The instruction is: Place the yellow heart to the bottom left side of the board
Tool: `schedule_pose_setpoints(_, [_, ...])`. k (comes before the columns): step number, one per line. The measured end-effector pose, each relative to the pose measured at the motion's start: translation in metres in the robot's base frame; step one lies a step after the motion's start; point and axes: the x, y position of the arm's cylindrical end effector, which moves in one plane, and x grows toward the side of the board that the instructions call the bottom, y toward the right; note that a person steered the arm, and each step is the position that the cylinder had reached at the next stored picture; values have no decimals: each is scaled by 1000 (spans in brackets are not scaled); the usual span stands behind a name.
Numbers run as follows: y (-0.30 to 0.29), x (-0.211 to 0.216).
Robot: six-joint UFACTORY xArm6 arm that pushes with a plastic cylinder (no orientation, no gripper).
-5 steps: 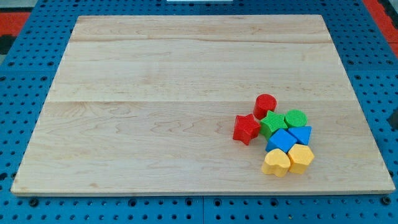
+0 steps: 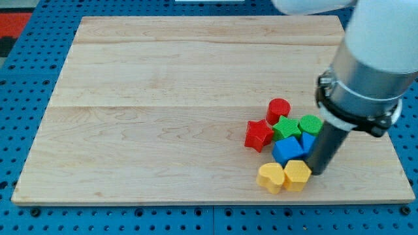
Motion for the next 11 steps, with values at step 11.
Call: schedule_pose_setpoints(11, [-183,1])
